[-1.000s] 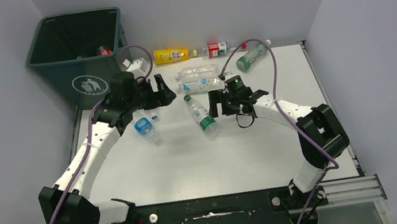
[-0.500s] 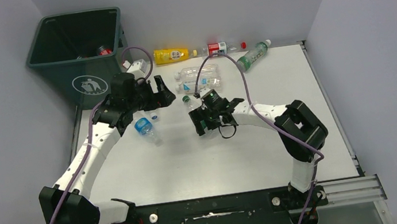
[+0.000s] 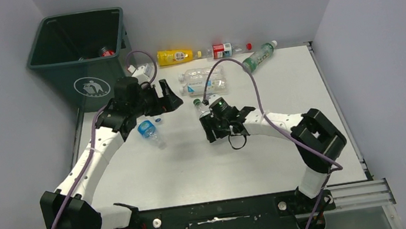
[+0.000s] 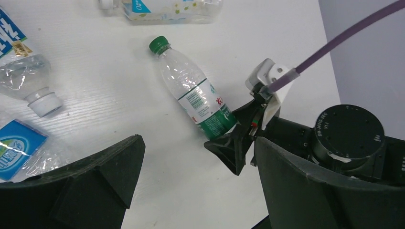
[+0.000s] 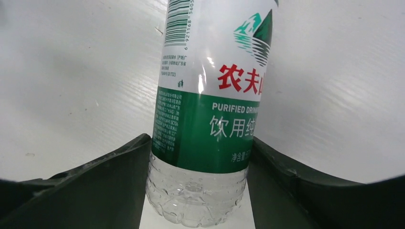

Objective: Put the plastic bottles in the bin
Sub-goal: Pick up the plastic bottle at the center of the board.

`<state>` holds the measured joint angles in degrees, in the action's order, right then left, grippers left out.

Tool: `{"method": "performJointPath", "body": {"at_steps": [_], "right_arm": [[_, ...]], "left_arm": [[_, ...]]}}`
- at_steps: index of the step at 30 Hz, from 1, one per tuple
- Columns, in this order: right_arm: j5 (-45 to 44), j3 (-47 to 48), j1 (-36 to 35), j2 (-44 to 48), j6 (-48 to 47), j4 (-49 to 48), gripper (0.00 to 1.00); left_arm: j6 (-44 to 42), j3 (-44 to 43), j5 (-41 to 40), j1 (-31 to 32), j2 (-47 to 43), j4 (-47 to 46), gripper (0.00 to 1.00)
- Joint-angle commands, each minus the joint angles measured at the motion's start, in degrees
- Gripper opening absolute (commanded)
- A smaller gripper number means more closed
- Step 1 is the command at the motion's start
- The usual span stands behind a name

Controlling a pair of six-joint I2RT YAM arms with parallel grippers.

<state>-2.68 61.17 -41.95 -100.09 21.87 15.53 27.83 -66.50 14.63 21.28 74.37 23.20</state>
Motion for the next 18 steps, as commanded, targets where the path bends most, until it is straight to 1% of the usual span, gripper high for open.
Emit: {"method": "performJointPath", "body": {"at_steps": [1,6,11,14,18], "right_arm": [[-3.8,-2.1,-0.1,9.1,1.5,-2.1,0.64],[-6.2,-5.4,0.1,16.5,2.5,-1.5,0.63],[-7.1,-7.6,0.1,23.3,3.1,-2.0,0.63],[-7.0,-8.0,0.1,26.1,3.0,-2.5,0.63],[-5.9,-7.9,0.0,27.6,2.5,-3.8,0.63]], "left_arm": [[2.2,-1.1,3.5,0.2,0.2,-5.3,0.87],[4.5,-0.6,6.3,0.2,1.6,-7.8,0.87],[9.9,1.2,11.4,0.3,3.5,-13.8,0.87],[13.3,2.6,12.0,0.7,4.0,-17.7,0.87],[18.0,5.0,14.3,2.0,4.7,-24.1,0.87]]}}
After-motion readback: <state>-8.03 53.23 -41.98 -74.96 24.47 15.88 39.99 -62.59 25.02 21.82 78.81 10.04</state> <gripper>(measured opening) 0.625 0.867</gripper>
